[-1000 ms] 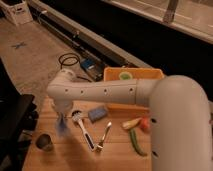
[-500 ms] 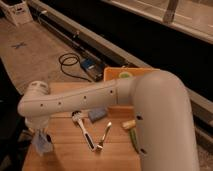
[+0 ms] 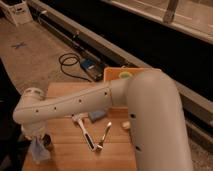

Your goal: Place towel in metal cup

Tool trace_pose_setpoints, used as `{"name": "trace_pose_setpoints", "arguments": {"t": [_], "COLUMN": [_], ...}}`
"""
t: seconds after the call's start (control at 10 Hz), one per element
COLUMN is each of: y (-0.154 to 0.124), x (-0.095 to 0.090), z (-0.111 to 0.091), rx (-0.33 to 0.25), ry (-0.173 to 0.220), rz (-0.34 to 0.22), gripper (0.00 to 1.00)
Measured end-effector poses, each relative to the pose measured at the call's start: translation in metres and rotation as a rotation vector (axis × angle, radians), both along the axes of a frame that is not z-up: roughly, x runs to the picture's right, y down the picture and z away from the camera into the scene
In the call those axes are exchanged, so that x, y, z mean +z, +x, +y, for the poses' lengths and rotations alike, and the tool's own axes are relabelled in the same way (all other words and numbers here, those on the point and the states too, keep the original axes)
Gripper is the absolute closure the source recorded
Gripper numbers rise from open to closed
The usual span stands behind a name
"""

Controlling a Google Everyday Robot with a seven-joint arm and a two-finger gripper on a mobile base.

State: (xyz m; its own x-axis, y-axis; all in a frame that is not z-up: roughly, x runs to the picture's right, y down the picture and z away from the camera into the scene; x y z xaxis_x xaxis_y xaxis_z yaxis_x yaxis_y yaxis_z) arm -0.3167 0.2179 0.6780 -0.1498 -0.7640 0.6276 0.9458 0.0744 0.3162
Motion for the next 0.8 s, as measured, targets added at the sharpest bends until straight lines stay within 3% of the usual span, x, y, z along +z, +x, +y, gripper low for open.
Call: {"name": "trace_pose_setpoints", "arguments": {"t": [0.2,0.5,0.8], "y": [0.012,0.016,0.012], "x": [0.015,0.027,0.022], "z": [-0.009,-0.013,-0.009], "rx": [0.027,0.042,0.044], "ry": [-0.003,-0.008,-0.002], "rz": [0.032,0.05,0.041], "gripper": [0.39,0.39,0.39]}}
